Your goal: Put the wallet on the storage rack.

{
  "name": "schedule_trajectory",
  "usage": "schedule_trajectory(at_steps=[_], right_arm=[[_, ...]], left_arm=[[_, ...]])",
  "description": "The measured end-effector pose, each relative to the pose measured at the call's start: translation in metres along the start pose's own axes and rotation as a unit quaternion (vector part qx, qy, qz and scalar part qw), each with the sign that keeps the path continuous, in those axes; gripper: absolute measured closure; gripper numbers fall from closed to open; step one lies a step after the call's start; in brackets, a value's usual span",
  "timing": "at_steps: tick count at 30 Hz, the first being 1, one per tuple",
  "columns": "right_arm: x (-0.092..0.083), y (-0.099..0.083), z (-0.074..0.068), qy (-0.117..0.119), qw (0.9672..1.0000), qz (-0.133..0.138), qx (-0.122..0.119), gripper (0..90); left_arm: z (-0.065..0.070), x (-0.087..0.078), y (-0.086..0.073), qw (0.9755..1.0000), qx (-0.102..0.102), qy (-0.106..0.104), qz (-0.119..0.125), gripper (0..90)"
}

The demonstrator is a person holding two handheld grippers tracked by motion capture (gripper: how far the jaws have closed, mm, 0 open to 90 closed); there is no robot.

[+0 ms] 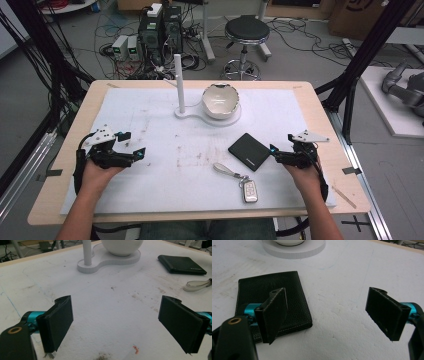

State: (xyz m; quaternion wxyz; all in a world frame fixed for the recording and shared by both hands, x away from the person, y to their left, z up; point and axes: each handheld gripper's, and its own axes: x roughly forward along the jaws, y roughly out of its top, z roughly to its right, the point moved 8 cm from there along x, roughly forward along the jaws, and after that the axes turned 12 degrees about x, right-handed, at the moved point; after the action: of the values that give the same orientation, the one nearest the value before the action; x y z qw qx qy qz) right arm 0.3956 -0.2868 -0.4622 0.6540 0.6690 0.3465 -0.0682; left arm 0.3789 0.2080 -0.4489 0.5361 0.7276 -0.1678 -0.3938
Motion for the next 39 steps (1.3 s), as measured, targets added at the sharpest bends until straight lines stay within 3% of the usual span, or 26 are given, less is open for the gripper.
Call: schedule_trajectory(at_steps=[11,18,24,30,34,35,36,39], right_arm=[[-0.002,0.0,0.003,-0.006,1.0,0.0,-0.002,17.9],[-0.004,-0.001,0.005,-0.012,0.9999,0.0,-0.006,17.9],[-0.011,-0.004,0.011,-0.019,0.9998,0.0,-0.01,17.9],[-0.018,-0.005,0.018,-0.02,0.9998,0.007,0.002,17.9],[-0.02,-0.004,0.019,-0.019,0.9998,0.01,0.004,17.9],[-0.02,-0.005,0.019,-0.019,0.9998,0.009,0.006,17.9],[-0.02,-0.005,0.019,-0.018,0.9998,0.007,0.007,17.9],[-0.018,-0.007,0.019,-0.014,0.9998,0.0,0.011,17.9]], left_arm=[[0.005,0.004,0.003,0.9999,-0.002,-0.011,0.002,12.5],[0.019,0.021,0.019,0.9994,-0.001,-0.033,0.009,12.5],[0.034,0.048,0.04,0.9981,0.005,-0.058,0.019,12.6],[0.055,0.09,0.055,0.9952,0.013,-0.097,-0.001,12.6],[0.072,0.12,0.071,0.9919,0.019,-0.126,0.0,13.0],[0.072,0.12,0.071,0.9919,0.019,-0.126,0.0,13.4],[0.082,0.134,0.075,0.9896,0.023,-0.142,-0.001,13.8],[0.094,0.152,0.081,0.9869,0.019,-0.16,-0.004,13.8]])
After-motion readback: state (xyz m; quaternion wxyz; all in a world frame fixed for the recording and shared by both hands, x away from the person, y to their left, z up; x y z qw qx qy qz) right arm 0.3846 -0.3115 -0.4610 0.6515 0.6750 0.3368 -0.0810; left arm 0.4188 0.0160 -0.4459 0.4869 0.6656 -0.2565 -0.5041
